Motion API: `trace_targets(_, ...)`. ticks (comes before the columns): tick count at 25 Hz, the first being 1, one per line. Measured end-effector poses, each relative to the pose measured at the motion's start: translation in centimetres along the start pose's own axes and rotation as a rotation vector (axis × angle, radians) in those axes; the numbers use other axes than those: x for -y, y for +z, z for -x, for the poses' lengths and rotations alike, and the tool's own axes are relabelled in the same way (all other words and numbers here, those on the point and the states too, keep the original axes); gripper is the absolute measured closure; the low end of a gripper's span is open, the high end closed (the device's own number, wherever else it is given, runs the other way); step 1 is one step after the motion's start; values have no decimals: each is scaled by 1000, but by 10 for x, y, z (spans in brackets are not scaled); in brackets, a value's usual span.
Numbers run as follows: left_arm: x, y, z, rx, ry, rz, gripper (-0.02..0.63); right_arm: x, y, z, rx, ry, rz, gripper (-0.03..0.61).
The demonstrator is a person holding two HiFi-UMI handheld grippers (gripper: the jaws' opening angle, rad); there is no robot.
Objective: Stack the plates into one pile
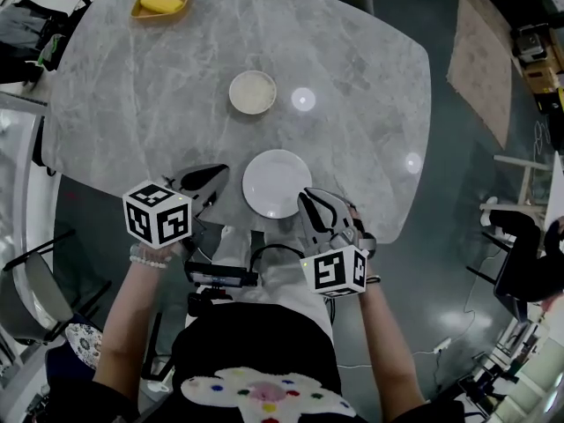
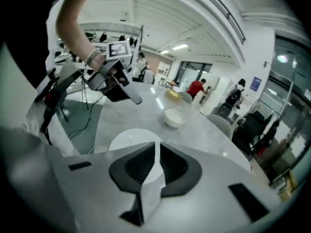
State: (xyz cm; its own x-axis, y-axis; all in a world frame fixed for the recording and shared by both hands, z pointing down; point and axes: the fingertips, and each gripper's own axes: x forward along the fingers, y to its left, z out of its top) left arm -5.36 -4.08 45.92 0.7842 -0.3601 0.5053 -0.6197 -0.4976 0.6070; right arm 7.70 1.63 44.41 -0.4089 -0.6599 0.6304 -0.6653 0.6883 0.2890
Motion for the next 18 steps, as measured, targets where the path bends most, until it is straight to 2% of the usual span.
trace_targets(2,8,25,8,82,26,-78,603,17,15,6,56,-58,-79,571)
trace_targets(5,21,56,21,170,61,-196,603,38,39,17,135,-86,-150,572)
trace_targets(11,44,106,47,296,111,-332,603,72,80,40,284,-164,-333,574)
trace_targets(18,84,138,69,387,117,-414,603,102,107,66,367,-232,-352,574)
